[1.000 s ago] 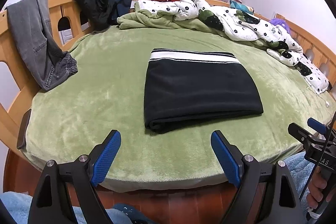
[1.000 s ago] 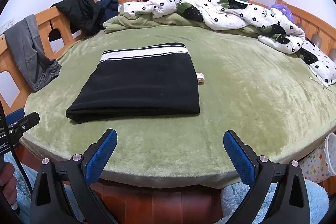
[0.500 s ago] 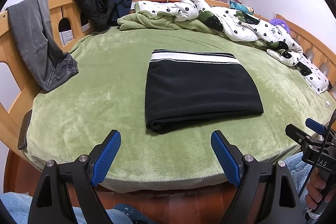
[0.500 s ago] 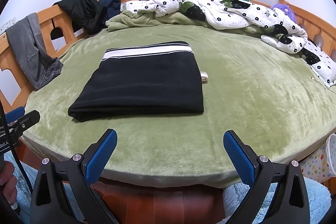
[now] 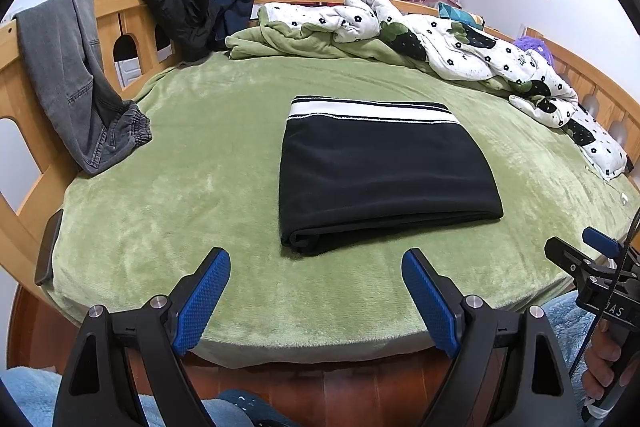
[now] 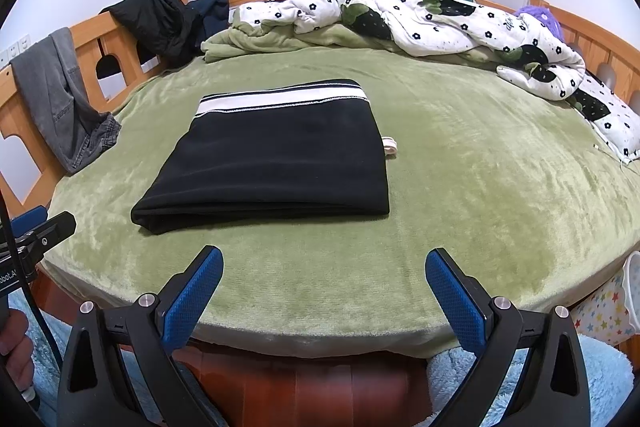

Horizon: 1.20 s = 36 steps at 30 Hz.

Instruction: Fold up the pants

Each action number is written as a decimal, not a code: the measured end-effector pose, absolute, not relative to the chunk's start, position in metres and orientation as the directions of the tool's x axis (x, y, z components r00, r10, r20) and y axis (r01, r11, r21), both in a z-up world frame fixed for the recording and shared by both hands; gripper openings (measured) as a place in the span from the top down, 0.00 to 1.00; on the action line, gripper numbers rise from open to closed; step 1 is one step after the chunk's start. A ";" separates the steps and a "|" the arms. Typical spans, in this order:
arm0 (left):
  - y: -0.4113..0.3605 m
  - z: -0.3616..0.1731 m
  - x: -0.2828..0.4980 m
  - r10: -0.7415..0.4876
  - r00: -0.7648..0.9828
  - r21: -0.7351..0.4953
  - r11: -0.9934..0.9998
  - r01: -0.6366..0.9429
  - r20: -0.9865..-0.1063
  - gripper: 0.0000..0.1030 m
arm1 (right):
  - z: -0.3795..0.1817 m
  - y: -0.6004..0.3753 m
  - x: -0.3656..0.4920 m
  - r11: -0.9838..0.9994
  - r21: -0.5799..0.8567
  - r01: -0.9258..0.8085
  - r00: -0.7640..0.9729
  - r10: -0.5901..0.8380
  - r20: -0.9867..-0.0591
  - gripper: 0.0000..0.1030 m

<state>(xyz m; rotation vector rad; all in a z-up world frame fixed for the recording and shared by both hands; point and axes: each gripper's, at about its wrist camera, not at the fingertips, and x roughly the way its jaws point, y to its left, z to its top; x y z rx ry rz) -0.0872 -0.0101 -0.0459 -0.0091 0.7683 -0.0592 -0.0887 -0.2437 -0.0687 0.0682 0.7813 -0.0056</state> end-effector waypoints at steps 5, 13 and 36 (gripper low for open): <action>-0.011 -0.045 -0.088 -0.066 0.715 -0.043 0.998 0.049 -0.696 0.15 | -0.069 -0.243 -0.089 0.998 0.061 0.029 0.709 0.023 -0.704 0.03; -0.012 -0.045 -0.089 -0.068 0.716 -0.049 0.998 0.047 -0.695 0.15 | -0.069 -0.240 -0.089 0.997 0.066 0.031 0.709 0.024 -0.705 0.03; -0.011 -0.046 -0.089 -0.067 0.716 -0.049 0.998 0.046 -0.695 0.15 | -0.070 -0.230 -0.090 0.997 0.079 0.024 0.710 0.039 -0.704 0.03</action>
